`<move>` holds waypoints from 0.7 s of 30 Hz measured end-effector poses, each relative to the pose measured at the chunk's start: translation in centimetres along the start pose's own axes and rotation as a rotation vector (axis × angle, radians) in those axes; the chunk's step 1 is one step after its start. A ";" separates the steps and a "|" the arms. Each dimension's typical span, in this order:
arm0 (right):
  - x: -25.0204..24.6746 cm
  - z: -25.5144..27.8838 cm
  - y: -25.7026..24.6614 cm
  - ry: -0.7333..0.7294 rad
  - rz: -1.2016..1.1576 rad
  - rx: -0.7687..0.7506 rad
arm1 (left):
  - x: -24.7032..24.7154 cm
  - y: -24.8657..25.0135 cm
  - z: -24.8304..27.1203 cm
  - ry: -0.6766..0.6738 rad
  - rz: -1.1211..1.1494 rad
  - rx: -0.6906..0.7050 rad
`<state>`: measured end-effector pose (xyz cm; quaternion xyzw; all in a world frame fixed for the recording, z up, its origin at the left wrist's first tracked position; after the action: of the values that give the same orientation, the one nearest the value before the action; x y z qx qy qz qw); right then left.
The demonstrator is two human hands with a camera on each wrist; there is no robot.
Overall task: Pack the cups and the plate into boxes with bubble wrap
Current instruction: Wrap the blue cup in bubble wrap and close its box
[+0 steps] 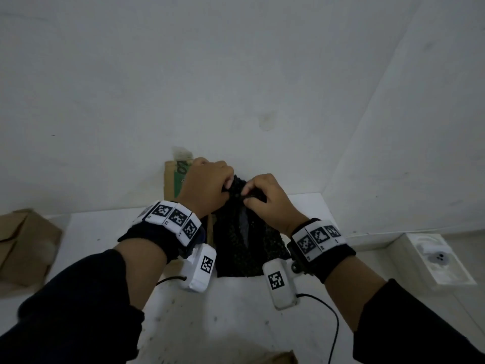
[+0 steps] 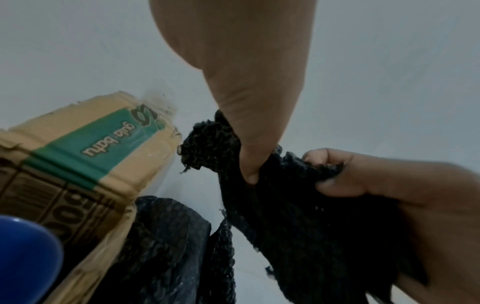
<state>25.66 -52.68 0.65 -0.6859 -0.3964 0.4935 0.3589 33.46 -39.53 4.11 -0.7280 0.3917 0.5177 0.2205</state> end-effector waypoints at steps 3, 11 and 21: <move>0.1 -0.1 -1.8 -0.011 -0.041 0.024 | -1.9 -0.9 1.0 0.084 0.177 -0.068; 2.6 -1.5 -4.0 -0.174 0.088 0.113 | -4.4 -5.6 4.7 0.119 0.393 -0.170; 9.5 -3.1 -2.5 -0.177 0.285 0.143 | -1.9 -10.9 11.0 -0.194 0.474 -0.236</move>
<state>30.05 -43.42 -0.11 -0.6616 -0.2890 0.6250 0.2969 35.48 -24.39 0.94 -0.5839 0.4652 0.6639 0.0434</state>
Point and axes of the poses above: each hand's wrist, its own z-axis away from the middle knuckle, its own x-axis out of the palm, y = z × x, the point moved 3 cm from there along -z, towards the middle knuckle, and after that the axes turned 5 degrees about -z, right-handed, at the moved point
